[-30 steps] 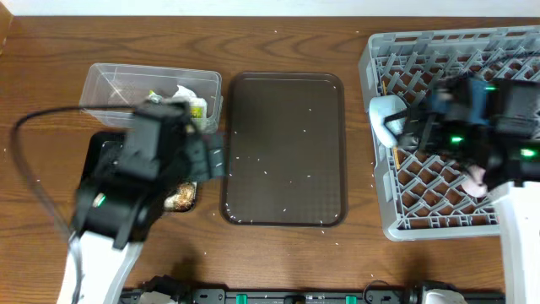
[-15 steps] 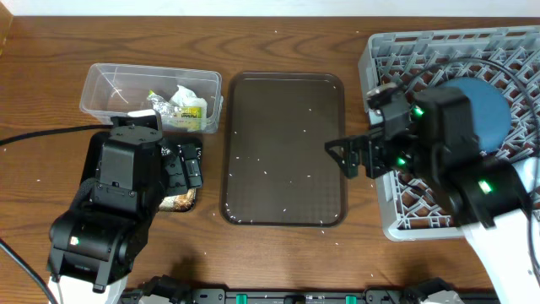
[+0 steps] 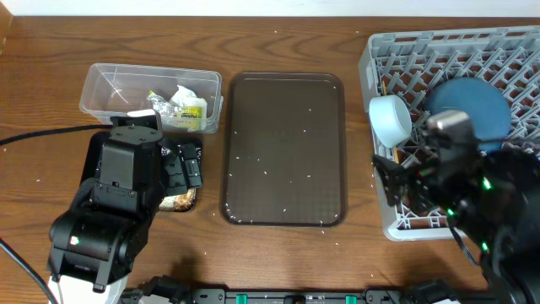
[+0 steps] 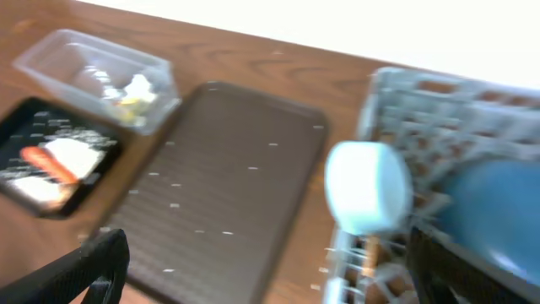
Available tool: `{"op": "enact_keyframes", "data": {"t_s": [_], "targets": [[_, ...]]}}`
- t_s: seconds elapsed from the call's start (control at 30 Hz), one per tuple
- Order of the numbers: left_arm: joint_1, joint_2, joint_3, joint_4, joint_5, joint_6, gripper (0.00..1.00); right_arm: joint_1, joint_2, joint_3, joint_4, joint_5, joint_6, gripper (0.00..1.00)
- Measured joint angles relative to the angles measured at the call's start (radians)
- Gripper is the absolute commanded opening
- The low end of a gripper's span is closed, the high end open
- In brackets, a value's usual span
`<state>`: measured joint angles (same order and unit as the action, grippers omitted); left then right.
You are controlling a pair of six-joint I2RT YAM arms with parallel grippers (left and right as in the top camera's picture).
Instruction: Sort waste into correct bins and load items into the dishwasher rack
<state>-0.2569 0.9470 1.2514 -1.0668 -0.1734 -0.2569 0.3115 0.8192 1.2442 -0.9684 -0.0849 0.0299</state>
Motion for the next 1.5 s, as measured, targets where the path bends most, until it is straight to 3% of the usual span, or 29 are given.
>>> {"op": "enact_keyframes", "data": {"t_s": [0.2, 0.3, 0.63, 0.83, 1.13, 1.5], "targets": [[0.0, 0.0, 0.0, 0.0, -0.003, 0.0, 0.98, 0.0, -0.067, -0.002, -0.011, 0.071, -0.043, 0.99], [0.0, 0.0, 0.0, 0.0, -0.004, 0.0, 0.98, -0.006, -0.082, -0.045, 0.068, 0.105, -0.05, 0.99], [0.0, 0.0, 0.0, 0.0, -0.011, 0.0, 0.98, -0.088, -0.359, -0.649, 0.623, 0.077, -0.064, 0.99], [0.0, 0.0, 0.0, 0.0, -0.013, 0.0, 0.98, -0.088, -0.522, -0.911, 0.675, 0.042, -0.064, 0.99], [0.0, 0.0, 0.0, 0.0, -0.013, 0.0, 0.98, -0.088, -0.786, -1.12, 0.734, 0.032, -0.064, 0.99], [0.0, 0.0, 0.0, -0.001, -0.013, 0.0, 0.98, -0.088, -0.805, -1.204, 0.839, 0.032, -0.064, 0.99]]}}
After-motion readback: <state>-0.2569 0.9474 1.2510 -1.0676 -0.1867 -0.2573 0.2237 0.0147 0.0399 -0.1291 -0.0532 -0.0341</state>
